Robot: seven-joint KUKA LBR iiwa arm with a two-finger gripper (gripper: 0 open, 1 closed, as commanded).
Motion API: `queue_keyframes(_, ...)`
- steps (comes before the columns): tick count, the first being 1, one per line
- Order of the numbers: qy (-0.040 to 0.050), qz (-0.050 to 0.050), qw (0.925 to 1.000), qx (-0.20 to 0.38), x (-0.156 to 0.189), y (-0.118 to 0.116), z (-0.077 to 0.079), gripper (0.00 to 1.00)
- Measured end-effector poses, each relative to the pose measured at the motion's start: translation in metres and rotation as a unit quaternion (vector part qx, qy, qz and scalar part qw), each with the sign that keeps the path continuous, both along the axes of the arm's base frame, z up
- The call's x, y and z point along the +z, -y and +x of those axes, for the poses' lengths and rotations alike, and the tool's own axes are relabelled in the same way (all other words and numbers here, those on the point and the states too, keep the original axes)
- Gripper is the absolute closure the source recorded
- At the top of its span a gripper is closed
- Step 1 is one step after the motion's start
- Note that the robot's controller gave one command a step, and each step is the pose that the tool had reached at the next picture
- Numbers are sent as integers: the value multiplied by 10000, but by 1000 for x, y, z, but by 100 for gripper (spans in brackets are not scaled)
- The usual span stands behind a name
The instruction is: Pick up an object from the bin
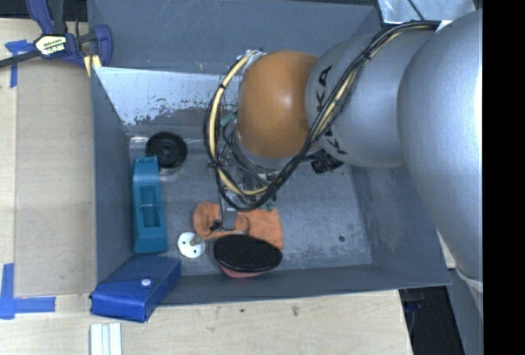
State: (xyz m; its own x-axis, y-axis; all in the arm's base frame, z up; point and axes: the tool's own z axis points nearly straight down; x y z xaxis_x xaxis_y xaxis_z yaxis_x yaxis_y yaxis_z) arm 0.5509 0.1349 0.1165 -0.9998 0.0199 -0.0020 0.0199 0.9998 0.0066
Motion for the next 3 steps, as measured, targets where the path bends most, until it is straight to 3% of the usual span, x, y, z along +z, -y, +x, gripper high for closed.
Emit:
queue_keyframes(1, 53, -16, 9985, -536, -19, 28, -24, 0)
queue_keyframes(2, 13, -30, 9991, -414, -45, 11, 10, 100)
queue_keyframes(3, 13, -29, 9991, -415, -45, 11, 10, 100)
